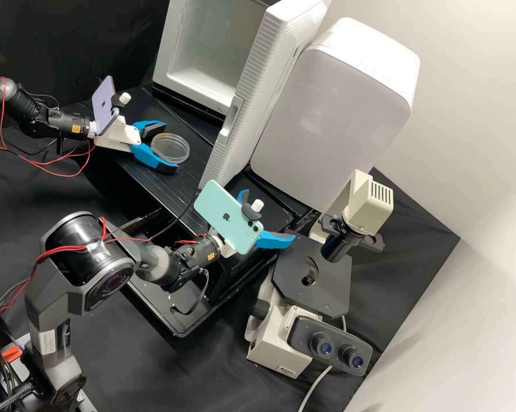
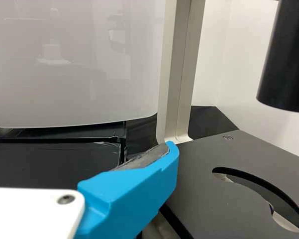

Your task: Place the petri dish in the incubator

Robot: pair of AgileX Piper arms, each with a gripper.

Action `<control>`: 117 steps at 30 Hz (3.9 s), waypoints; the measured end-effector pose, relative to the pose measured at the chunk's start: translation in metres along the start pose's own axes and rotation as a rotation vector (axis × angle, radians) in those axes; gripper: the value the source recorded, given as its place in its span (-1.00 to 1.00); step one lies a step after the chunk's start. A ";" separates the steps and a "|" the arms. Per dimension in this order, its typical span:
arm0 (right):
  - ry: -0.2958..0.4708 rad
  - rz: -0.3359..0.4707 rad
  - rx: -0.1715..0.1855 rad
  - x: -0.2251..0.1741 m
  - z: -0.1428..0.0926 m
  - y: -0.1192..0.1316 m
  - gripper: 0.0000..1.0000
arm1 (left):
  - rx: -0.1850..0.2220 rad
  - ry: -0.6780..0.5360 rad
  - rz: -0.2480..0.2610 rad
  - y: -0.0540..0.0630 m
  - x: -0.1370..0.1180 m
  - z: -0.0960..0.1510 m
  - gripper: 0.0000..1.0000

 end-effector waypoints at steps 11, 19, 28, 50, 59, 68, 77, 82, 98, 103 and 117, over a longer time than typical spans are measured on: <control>0.000 0.000 0.000 0.000 0.000 0.000 1.00 | -0.008 0.001 0.009 -0.001 -0.001 0.000 -1.00; 0.000 0.000 0.000 0.000 0.000 0.000 1.00 | -0.004 0.004 0.010 -0.001 -0.001 -0.001 -1.00; 0.000 0.000 0.000 0.000 0.000 0.000 1.00 | 0.001 0.003 0.011 -0.002 -0.002 -0.001 -1.00; 0.000 0.000 0.000 0.000 0.000 0.000 1.00 | 0.001 0.003 0.012 -0.002 -0.002 -0.001 -1.00; 0.000 0.000 0.000 0.000 0.000 0.000 1.00 | 0.000 0.002 0.013 -0.002 -0.002 -0.001 -1.00; 0.000 0.000 0.000 0.000 0.000 0.000 1.00 | -0.010 0.010 0.018 -0.002 -0.003 -0.001 -1.00; 0.000 0.000 0.000 0.000 0.000 0.000 1.00 | -0.012 0.019 0.023 -0.001 -0.004 -0.005 -1.00; 0.000 0.000 0.000 0.000 0.000 0.000 1.00 | -0.017 0.019 0.027 -0.003 -0.005 -0.005 -1.00; 0.000 0.000 0.000 0.000 0.000 0.000 1.00 | -0.019 0.018 0.031 -0.003 -0.005 -0.005 -1.00; 0.000 0.000 0.000 0.000 0.000 0.000 1.00 | -0.019 0.018 0.031 -0.003 -0.005 -0.005 -1.00; 0.000 0.000 0.000 0.000 0.000 0.000 1.00 | -0.019 0.019 0.035 -0.001 -0.007 -0.005 -1.00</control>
